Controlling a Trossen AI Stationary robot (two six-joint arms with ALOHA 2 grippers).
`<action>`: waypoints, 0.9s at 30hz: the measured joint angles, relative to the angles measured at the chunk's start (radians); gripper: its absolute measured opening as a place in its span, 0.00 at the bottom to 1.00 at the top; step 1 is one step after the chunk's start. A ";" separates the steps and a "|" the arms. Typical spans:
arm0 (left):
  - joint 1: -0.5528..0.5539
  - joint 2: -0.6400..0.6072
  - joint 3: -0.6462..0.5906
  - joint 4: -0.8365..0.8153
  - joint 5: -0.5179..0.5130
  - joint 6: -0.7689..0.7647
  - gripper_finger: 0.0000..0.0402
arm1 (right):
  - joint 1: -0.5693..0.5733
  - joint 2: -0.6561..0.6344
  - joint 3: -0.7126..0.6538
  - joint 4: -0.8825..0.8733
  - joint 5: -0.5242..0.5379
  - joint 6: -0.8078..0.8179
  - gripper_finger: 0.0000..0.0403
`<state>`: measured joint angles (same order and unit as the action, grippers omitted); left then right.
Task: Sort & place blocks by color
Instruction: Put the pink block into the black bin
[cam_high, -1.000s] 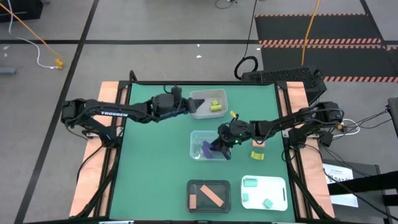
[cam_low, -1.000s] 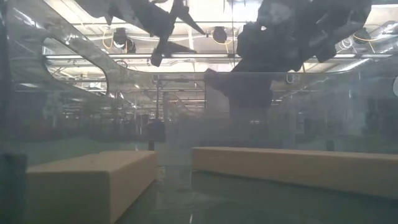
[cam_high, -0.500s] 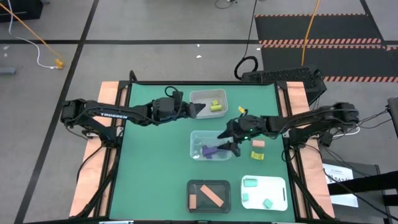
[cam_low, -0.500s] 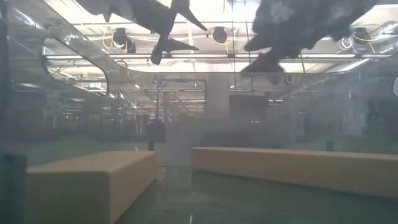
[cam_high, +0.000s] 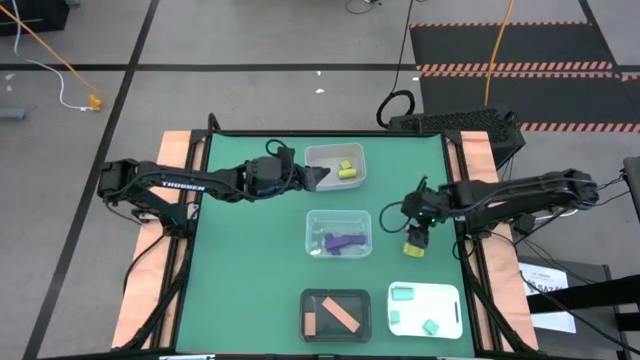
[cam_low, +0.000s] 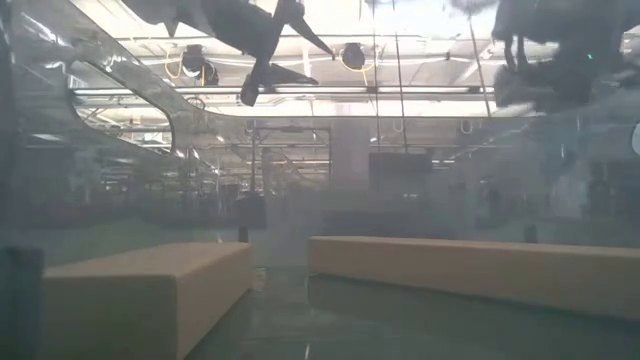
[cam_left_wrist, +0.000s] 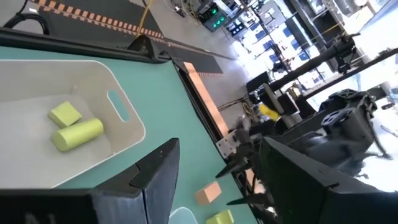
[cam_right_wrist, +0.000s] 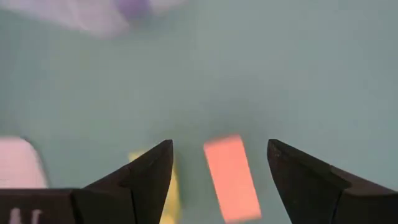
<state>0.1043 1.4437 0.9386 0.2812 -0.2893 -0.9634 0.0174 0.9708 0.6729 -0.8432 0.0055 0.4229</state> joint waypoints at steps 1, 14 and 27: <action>0.002 0.000 0.000 0.001 0.000 0.000 0.56 | 0.000 0.008 -0.009 -0.021 0.005 0.000 0.62; 0.010 0.000 0.000 0.003 -0.001 -0.004 0.56 | 0.000 0.106 -0.110 0.018 0.031 -0.033 0.62; 0.010 0.000 0.000 0.004 -0.002 -0.005 0.56 | -0.001 0.241 -0.110 0.084 0.047 -0.013 0.43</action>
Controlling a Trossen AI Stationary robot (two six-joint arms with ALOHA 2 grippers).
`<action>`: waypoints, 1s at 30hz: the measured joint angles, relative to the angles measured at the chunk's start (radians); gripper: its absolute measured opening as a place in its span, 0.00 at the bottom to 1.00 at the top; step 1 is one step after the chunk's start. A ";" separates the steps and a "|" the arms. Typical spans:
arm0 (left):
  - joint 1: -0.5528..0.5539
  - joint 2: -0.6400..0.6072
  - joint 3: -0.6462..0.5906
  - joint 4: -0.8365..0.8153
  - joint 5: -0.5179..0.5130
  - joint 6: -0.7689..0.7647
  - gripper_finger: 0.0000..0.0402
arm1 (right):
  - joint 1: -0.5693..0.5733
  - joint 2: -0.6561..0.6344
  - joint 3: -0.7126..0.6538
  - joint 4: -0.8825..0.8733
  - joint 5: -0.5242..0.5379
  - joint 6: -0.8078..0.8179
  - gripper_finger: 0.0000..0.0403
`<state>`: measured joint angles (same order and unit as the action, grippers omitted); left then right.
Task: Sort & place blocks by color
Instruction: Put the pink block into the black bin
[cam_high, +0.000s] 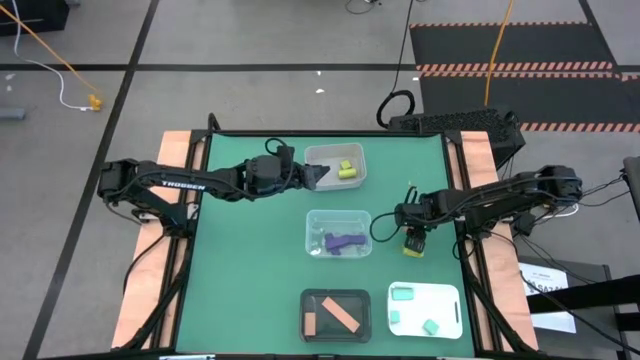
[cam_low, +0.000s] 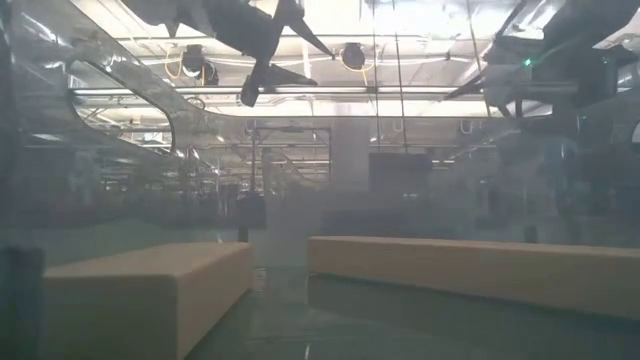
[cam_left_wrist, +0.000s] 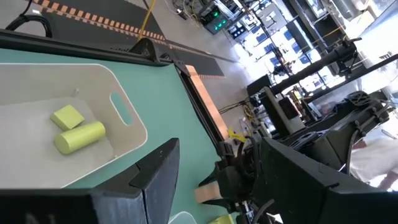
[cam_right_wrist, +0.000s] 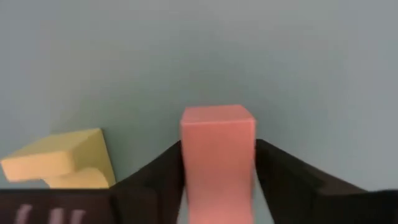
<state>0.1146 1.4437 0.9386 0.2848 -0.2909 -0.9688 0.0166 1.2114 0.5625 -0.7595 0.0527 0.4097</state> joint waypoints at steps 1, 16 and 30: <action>0.000 0.000 0.000 0.000 0.000 0.000 0.56 | 0.000 0.005 0.000 0.006 -0.003 0.011 0.39; -0.025 0.000 0.000 -0.003 0.001 -0.049 0.56 | 0.000 -0.151 0.000 0.328 0.052 0.129 0.28; -0.129 0.000 0.000 0.061 0.001 0.442 0.56 | -0.019 -0.268 0.000 1.073 0.052 0.201 0.28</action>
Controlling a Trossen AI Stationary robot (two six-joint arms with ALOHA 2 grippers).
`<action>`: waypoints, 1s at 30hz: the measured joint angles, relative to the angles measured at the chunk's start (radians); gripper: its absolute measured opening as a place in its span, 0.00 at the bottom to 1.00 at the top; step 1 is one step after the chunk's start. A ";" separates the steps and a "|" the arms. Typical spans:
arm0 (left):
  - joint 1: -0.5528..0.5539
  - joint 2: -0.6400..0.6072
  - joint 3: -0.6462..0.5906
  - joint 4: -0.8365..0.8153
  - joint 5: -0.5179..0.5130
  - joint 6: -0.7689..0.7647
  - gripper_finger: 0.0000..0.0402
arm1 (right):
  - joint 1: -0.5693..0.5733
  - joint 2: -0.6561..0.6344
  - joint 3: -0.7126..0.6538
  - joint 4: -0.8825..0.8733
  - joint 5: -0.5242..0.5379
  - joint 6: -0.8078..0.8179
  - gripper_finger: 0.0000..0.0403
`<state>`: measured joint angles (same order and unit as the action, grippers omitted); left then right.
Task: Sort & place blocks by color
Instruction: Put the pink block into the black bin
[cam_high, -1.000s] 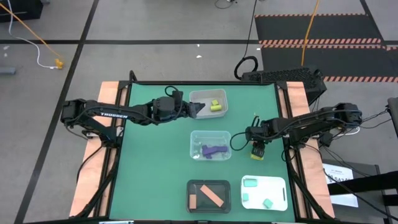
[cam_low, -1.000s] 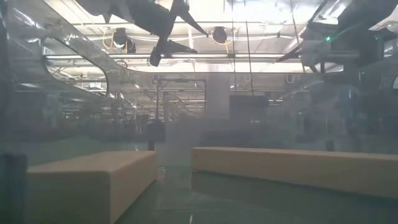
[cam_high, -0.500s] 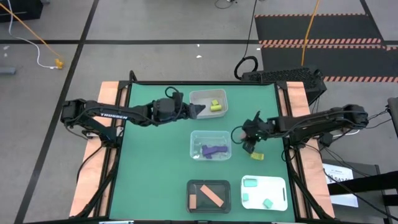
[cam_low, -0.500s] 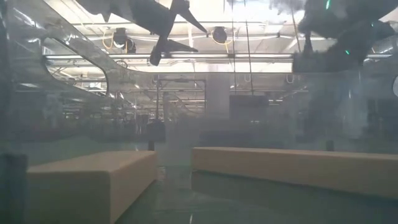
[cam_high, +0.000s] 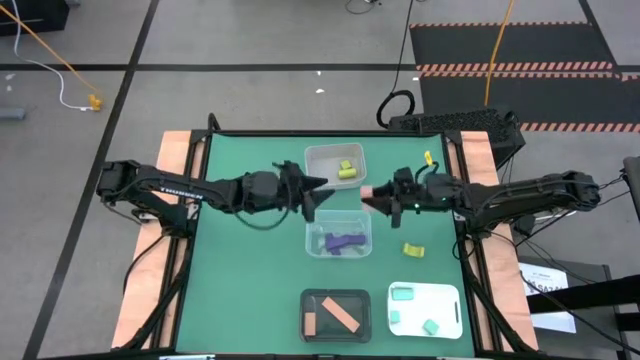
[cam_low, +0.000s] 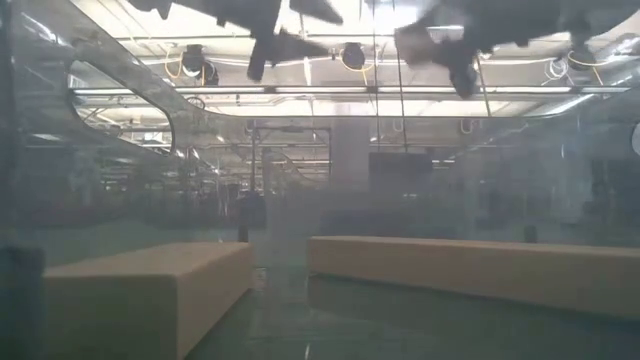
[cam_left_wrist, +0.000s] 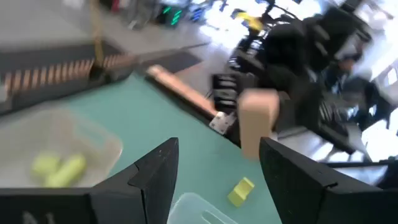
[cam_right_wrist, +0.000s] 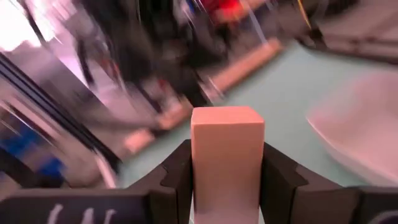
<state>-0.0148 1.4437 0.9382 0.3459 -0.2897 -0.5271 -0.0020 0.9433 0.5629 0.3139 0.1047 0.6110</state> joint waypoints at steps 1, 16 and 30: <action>-0.013 0.000 0.000 0.022 0.000 0.071 0.56 | -0.002 0.010 0.000 0.064 0.000 0.007 0.28; -0.060 0.015 0.000 0.205 0.007 0.239 0.56 | -0.005 0.187 0.039 0.442 -0.002 -0.085 0.28; -0.065 0.047 0.000 0.199 0.068 0.191 0.71 | -0.006 0.327 0.247 0.265 -0.084 -0.283 0.28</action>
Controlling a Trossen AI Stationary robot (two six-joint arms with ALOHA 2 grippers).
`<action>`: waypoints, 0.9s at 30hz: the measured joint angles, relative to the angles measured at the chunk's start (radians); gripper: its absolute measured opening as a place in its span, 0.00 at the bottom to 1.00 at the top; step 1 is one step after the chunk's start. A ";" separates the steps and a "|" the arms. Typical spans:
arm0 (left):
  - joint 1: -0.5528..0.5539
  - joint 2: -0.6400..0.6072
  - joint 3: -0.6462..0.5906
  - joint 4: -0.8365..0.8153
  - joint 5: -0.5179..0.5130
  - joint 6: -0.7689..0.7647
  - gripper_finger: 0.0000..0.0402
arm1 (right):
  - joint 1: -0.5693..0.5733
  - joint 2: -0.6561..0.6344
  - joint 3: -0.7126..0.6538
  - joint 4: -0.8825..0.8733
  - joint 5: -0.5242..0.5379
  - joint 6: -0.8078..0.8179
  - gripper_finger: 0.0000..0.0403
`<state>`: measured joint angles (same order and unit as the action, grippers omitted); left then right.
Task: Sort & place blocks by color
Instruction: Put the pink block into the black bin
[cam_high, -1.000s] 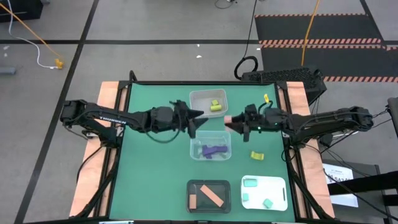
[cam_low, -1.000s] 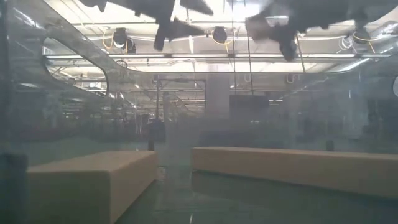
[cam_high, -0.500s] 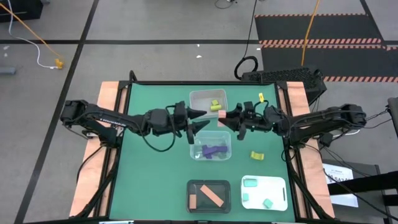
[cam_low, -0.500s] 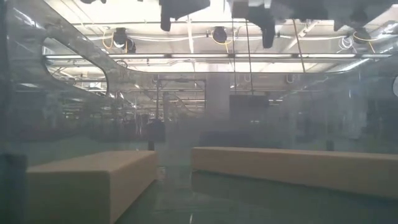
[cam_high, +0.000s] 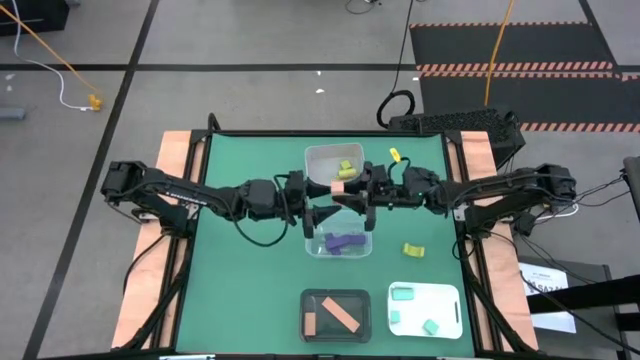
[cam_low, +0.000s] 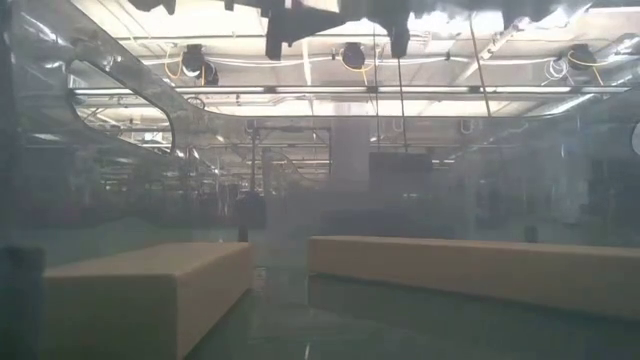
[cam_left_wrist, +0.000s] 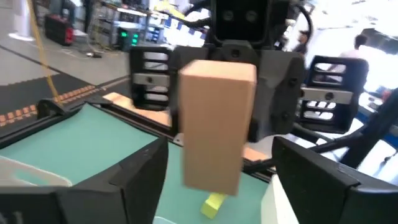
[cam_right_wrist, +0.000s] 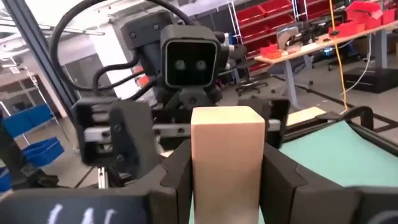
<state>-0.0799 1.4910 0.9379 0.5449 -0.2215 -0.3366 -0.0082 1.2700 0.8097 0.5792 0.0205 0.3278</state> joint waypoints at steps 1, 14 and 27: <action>0.000 0.000 0.000 0.000 0.016 0.001 0.73 | -0.001 0.013 0.009 0.006 0.000 0.000 0.28; 0.002 0.014 0.000 -0.029 0.064 0.077 0.58 | -0.005 0.115 0.083 0.020 -0.079 0.012 0.28; 0.014 0.014 0.000 -0.075 0.065 -0.006 0.33 | -0.006 0.093 0.083 -0.070 -0.107 0.081 0.47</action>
<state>-0.0663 1.5055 0.9378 0.4700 -0.1566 -0.3427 -0.0139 1.3635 0.8928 0.5096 -0.0862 0.4090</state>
